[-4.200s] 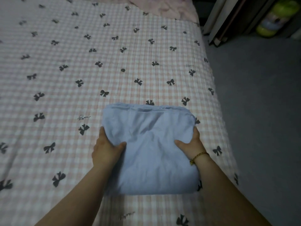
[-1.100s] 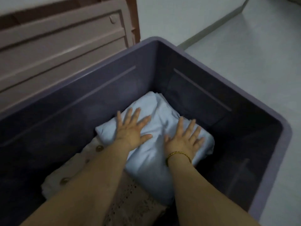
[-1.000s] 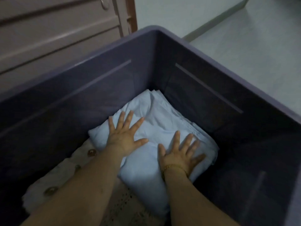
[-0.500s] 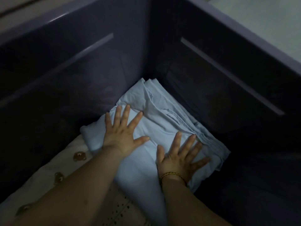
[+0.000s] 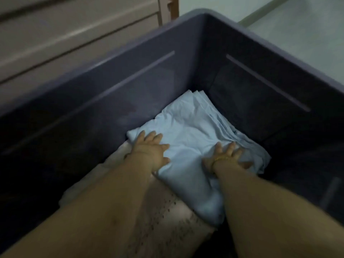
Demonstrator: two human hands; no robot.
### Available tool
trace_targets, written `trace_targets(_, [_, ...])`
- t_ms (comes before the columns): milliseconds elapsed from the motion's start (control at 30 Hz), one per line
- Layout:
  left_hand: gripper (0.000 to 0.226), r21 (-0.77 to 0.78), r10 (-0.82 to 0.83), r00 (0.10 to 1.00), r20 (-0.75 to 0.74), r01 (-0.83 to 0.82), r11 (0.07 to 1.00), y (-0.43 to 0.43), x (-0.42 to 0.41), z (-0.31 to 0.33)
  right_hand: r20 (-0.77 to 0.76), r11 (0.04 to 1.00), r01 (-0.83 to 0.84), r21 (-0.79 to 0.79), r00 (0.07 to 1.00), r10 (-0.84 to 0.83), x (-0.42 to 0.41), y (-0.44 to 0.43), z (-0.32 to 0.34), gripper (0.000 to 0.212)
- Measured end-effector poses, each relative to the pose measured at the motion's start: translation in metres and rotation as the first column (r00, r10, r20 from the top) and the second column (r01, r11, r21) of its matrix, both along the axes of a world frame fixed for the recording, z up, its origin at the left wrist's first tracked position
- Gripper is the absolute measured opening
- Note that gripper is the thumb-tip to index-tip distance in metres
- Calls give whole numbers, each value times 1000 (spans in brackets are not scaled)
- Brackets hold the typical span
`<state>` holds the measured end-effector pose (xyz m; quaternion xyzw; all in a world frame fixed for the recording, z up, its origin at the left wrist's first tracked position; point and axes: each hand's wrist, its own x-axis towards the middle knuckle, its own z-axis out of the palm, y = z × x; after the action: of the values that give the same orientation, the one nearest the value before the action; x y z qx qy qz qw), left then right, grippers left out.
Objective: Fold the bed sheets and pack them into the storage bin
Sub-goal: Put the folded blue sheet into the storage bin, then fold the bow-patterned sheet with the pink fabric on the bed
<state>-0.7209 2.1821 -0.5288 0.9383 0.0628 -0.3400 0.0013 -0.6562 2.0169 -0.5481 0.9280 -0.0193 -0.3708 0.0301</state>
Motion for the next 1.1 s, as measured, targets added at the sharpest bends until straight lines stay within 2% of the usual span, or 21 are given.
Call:
trace_targets(67, [55,-26,32,999,-20,-33,999,6,-20,38,-34,998,32,59,999,-30,0,3,43,74])
trace_targets(200, [42,-77,197,972,125,-189,979,10,-50,144,183,953,-107,284,982,55,-24,6,158,52])
trace_targets(333, [31,-213,338,906,255,-288,934,-6,-53,283,227,921,-39,387,972,-54,-49,-28,304,38])
trace_targets(433, [28,-312,353,866,354,-246,918,-39,-55,389,296,908,31,417,940,-168,-73,-76,411,33])
trace_targets(533, [27,-404,277,871,406,-100,909,-92,-76,495,334,863,177,474,870,-362,-125,-141,523,30])
trace_targets(567, [25,-433,279,865,416,-81,898,-103,-85,514,343,849,209,486,847,-405,-141,-153,541,30])
trace_targets(667, [23,-510,198,847,493,98,855,-166,-115,585,392,752,358,553,685,-614,-218,-223,613,27])
trace_targets(733, [24,-545,152,845,512,183,819,-200,-133,613,420,700,422,576,582,-696,-261,-256,640,25])
trace_targets(833, [22,-662,94,872,481,291,691,-265,-175,645,454,597,549,585,389,-802,-349,-317,674,25])
trace_targets(900, [21,-722,58,890,453,328,610,-302,-209,660,467,525,616,587,272,-841,-410,-351,682,25])
trace_targets(967, [22,-734,-24,899,437,372,568,-341,-253,666,443,421,669,612,152,-884,-480,-381,682,24])
trace_targets(1100, [21,-805,-109,929,354,362,469,-401,-345,667,369,225,694,684,-63,-927,-604,-417,673,23])
